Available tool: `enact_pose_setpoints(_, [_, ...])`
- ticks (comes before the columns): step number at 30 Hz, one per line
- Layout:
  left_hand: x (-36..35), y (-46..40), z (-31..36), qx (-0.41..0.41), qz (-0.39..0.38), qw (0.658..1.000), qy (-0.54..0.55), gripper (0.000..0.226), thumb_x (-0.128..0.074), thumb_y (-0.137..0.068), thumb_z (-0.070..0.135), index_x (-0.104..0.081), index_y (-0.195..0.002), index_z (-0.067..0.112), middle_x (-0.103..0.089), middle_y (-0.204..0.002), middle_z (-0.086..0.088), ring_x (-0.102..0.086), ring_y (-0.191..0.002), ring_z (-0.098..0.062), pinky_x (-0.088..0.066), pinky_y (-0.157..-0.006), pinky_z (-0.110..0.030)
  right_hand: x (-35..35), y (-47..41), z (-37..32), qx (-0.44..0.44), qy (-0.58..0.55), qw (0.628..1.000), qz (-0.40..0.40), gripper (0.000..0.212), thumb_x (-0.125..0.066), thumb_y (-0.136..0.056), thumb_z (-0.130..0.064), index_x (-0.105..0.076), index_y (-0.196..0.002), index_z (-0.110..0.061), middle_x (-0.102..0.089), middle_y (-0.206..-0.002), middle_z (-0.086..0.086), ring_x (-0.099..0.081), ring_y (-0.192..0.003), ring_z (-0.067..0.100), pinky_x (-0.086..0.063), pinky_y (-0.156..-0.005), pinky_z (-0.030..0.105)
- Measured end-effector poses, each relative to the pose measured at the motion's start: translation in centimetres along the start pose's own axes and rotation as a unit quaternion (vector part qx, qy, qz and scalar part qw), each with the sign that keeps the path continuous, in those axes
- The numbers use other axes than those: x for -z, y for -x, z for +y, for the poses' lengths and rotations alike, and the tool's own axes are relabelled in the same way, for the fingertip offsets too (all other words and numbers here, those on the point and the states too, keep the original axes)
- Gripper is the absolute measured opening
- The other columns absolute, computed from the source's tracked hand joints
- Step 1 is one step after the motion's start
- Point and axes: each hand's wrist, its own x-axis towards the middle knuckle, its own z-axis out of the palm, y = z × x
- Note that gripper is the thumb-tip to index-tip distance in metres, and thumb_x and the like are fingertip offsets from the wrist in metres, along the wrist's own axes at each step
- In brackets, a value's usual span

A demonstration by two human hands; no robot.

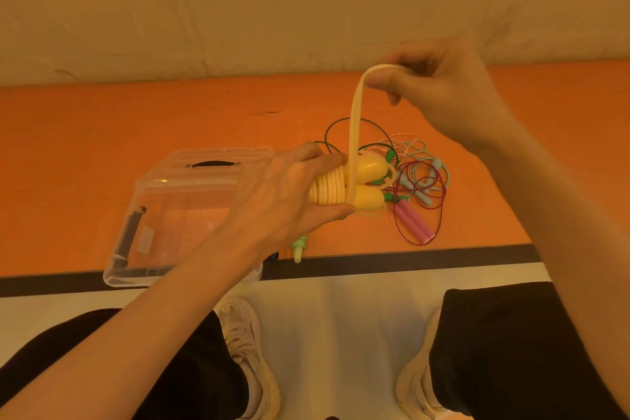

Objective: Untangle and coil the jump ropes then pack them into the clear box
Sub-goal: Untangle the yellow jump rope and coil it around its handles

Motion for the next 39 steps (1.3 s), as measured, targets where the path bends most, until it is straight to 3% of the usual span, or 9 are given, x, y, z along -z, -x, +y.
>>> enact_pose_setpoints(10, [0.5,0.4,0.4,-0.014,0.013,0.999,0.045,0.058,-0.067,-0.064,0.064,-0.062,-0.107,0.025,-0.065,-0.098,0.012,-0.062,-0.084,-0.012,-0.051,-0.06,-0.037,-2.6,-1.4,2.3,-0.083,0.0,0.997,-0.002,0.014,-0.071,-0.085,-0.021,-0.073,-0.082,-0.008,-0.054,-0.054,-0.002,-0.039,-0.039,-0.001,-0.028,-0.044,0.007])
enact_pose_setpoints(17, [0.7,0.9,0.8,-0.02,0.031,0.998,0.045,0.06,-0.066,-0.064,0.067,-0.056,-0.103,0.023,-0.063,-0.09,0.015,-0.06,-0.075,-0.01,-0.043,-0.057,-0.032,-2.4,-1.3,4.1,-0.133,0.004,0.99,-0.04,0.02,-0.074,-0.082,-0.031,-0.076,-0.085,-0.012,-0.057,-0.051,-0.008,-0.039,-0.059,0.018,-0.032,-0.055,0.027])
enact_pose_setpoints(20, [1.1,1.0,1.2,-0.007,0.035,0.997,0.067,0.066,-0.063,-0.06,0.072,-0.05,-0.102,0.023,-0.054,-0.085,0.019,-0.061,-0.072,-0.009,-0.041,-0.055,-0.03,-2.5,-1.2,4.2,-0.133,0.002,0.989,-0.057,0.02,-0.074,-0.082,-0.03,-0.076,-0.086,-0.01,-0.055,-0.048,-0.009,-0.037,-0.053,0.011,-0.03,-0.05,0.021])
enact_pose_setpoints(24, [1.5,0.8,1.4,-0.001,0.03,0.994,0.104,0.074,-0.059,-0.06,0.073,-0.039,-0.116,0.028,-0.058,-0.095,0.017,-0.062,-0.077,-0.006,-0.047,-0.056,-0.031,-2.4,-1.0,4.4,-0.149,-0.012,0.986,-0.076,0.016,-0.073,-0.082,-0.03,-0.077,-0.087,-0.016,-0.055,-0.047,-0.01,-0.036,-0.048,0.005,-0.029,-0.044,0.014])
enact_pose_setpoints(27, [1.3,0.8,1.4,-0.031,0.043,0.994,0.096,0.065,-0.062,-0.067,0.068,-0.051,-0.119,0.031,-0.057,-0.107,0.018,-0.053,-0.089,0.002,-0.045,-0.056,-0.027,-2.8,-0.7,4.5,-0.163,-0.019,0.982,-0.096,0.018,-0.072,-0.083,-0.028,-0.076,-0.09,-0.012,-0.056,-0.05,-0.009,-0.038,-0.049,0.005,-0.031,-0.047,0.015])
enact_pose_setpoints(29, [1.2,0.9,1.2,-0.027,0.046,0.993,0.109,0.064,-0.065,-0.067,0.068,-0.054,-0.118,0.031,-0.053,-0.106,0.022,-0.048,-0.089,0.006,-0.044,-0.057,-0.023,-3.1,-0.2,4.7,-0.172,-0.026,0.977,-0.12,0.015,-0.071,-0.084,-0.025,-0.076,-0.091,-0.012,-0.063,-0.061,0.002,-0.047,-0.056,0.007,-0.038,-0.055,0.021])
enact_pose_setpoints(32, [1.4,0.9,0.5,0.007,0.056,0.986,0.16,0.065,-0.068,-0.066,0.067,-0.054,-0.119,0.031,-0.048,-0.103,0.026,-0.046,-0.088,0.007,-0.047,-0.063,-0.022,-2.8,0.3,4.9,-0.191,-0.027,0.973,-0.126,0.009,-0.068,-0.087,-0.017,-0.076,-0.088,-0.015,-0.074,-0.083,0.012,-0.059,-0.072,0.011,-0.047,-0.067,0.028])
enact_pose_setpoints(35, [1.8,0.8,0.2,0.077,0.068,0.969,0.225,0.065,-0.067,-0.067,0.069,-0.051,-0.121,0.035,-0.054,-0.103,0.021,-0.052,-0.091,0.001,-0.05,-0.068,-0.03,-2.7,0.9,5.2,-0.206,-0.014,0.97,-0.124,0.041,-0.063,-0.089,-0.012,-0.071,-0.052,-0.029,-0.064,-0.055,-0.007,-0.047,-0.05,0.001,-0.038,-0.053,0.019])
enact_pose_setpoints(39, [1.5,0.4,-0.2,0.173,0.079,0.941,0.28,0.063,-0.059,-0.068,0.075,-0.047,-0.12,0.042,-0.056,-0.103,0.021,-0.055,-0.09,0.001,-0.048,-0.068,-0.027,-3.0,2.4,5.5,-0.221,-0.03,0.961,-0.163,0.035,-0.063,-0.088,-0.029,-0.071,-0.055,-0.034,-0.053,-0.057,0.001,-0.038,-0.055,0.015,-0.033,-0.057,0.028])
